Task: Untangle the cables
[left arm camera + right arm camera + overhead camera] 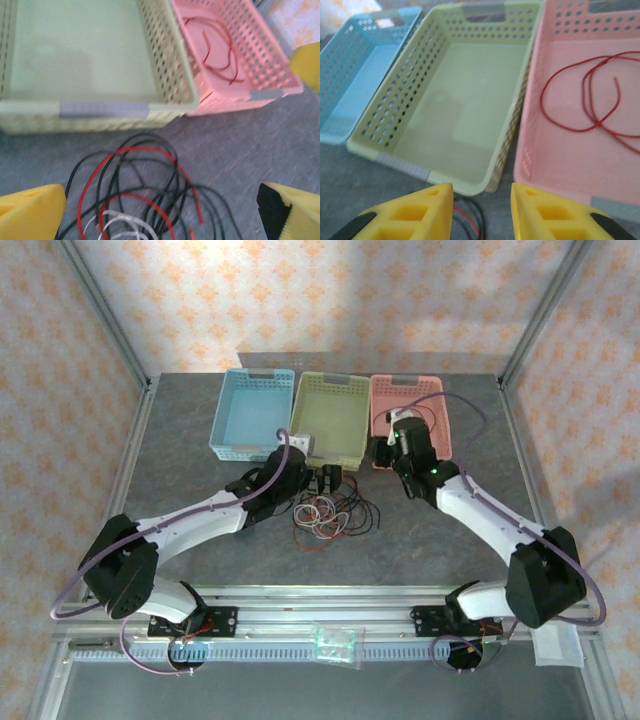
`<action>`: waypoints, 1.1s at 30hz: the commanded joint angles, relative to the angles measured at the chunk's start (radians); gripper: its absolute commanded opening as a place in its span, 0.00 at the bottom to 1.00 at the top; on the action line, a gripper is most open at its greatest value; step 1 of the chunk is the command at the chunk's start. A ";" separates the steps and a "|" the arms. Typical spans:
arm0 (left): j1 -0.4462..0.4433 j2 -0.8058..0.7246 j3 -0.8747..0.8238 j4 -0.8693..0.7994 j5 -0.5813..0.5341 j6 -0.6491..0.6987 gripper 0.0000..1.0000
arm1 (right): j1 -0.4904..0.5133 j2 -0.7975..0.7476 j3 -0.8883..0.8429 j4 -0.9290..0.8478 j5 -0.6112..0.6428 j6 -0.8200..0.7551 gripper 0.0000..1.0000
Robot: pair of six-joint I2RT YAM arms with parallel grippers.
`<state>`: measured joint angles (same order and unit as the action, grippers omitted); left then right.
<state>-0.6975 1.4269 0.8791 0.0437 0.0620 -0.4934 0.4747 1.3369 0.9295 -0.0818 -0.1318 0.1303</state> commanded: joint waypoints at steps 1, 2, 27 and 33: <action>0.003 -0.040 -0.058 -0.061 -0.017 -0.041 0.99 | 0.047 -0.031 -0.022 -0.070 -0.001 0.007 0.35; -0.002 -0.046 -0.069 -0.071 -0.020 -0.046 0.99 | 0.065 -0.033 -0.028 -0.079 -0.001 0.013 0.34; -0.112 -0.089 -0.300 -0.076 0.005 -0.185 0.84 | 0.434 -0.102 -0.212 -0.107 -0.056 0.416 0.22; -0.112 -0.076 -0.308 -0.051 0.005 -0.186 0.82 | 0.457 -0.034 -0.200 -0.053 -0.081 0.422 0.21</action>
<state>-0.8051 1.3491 0.5793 -0.0448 0.0662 -0.6621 0.9268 1.2755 0.7235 -0.1833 -0.2043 0.5243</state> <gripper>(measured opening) 0.822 0.212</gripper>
